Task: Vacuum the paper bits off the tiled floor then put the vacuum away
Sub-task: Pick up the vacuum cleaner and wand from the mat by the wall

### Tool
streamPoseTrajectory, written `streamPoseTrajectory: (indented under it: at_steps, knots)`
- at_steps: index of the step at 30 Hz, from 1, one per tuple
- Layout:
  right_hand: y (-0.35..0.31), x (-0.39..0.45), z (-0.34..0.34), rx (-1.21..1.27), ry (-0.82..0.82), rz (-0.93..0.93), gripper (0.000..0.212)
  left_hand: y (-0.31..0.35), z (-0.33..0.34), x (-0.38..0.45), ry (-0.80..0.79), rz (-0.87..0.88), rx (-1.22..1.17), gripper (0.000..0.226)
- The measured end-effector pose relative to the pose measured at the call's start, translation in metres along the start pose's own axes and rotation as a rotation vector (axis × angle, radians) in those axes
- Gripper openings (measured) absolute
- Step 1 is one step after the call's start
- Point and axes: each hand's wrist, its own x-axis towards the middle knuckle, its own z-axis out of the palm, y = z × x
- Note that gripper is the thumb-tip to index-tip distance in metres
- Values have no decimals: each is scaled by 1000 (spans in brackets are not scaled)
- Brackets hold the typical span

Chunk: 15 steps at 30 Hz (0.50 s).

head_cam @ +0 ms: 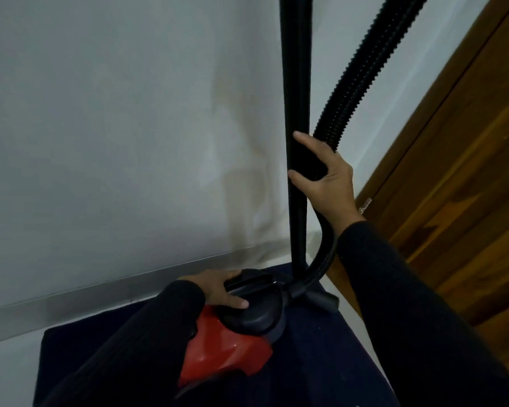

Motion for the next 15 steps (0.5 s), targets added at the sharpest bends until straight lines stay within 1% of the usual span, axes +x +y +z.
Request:
streamPoseTrajectory:
  at_steps: [4, 7, 9, 12, 15]
  knots:
    - [-1, -4, 14, -68, -22, -11, 63, -10, 3, -6, 0, -9, 4, 102]
    - [-3, -4, 19, -57, 6, -40, 61, -24, 5, -14, 2, 7, -9, 106]
    - [-1, -4, 20, -51, 26, -55, 61, -35, 7, -21, -4, 50, -14, 109]
    - [2, -3, 21, -26, 52, -48, 62, -50, 7, -26, 3, 107, 113, 110]
    - [3, -2, 26, -13, 59, -47, 62, -56, 6, -29, 9, 126, 239, 106]
